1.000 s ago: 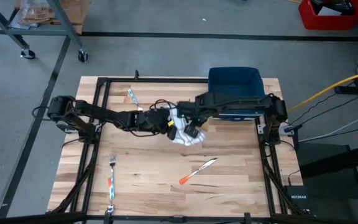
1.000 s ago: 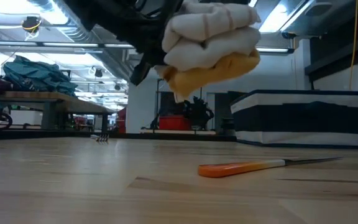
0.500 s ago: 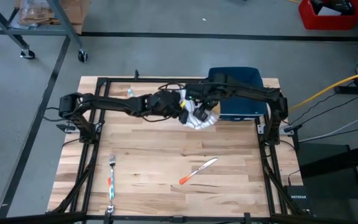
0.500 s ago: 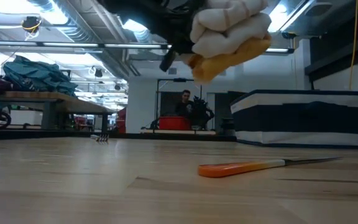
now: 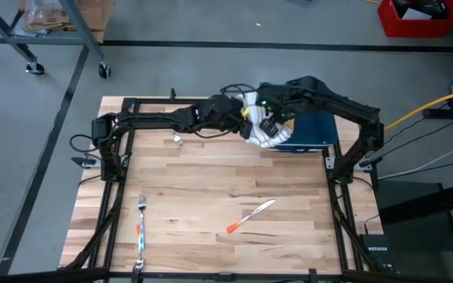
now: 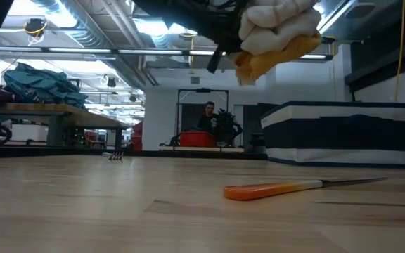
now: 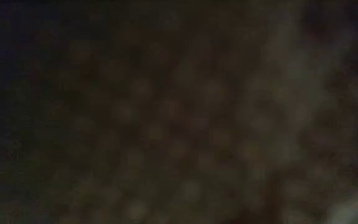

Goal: Fold towel
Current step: Put the stacked folded towels into the blue bin

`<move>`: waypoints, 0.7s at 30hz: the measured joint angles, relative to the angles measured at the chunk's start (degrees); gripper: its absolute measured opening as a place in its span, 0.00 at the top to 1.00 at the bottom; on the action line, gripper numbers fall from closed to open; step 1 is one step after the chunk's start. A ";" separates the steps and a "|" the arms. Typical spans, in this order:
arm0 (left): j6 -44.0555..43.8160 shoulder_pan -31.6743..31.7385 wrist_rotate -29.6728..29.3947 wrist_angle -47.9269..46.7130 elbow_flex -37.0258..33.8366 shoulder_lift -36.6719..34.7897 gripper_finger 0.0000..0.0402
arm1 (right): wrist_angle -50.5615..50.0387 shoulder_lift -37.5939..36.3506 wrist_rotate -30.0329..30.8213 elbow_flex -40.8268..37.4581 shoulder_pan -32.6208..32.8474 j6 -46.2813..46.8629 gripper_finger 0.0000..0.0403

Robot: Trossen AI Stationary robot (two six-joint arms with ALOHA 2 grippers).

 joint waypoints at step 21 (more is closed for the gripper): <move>-3.51 1.28 0.42 16.53 6.98 9.10 1.00 | -0.03 -7.06 0.89 -0.11 -6.16 0.02 0.98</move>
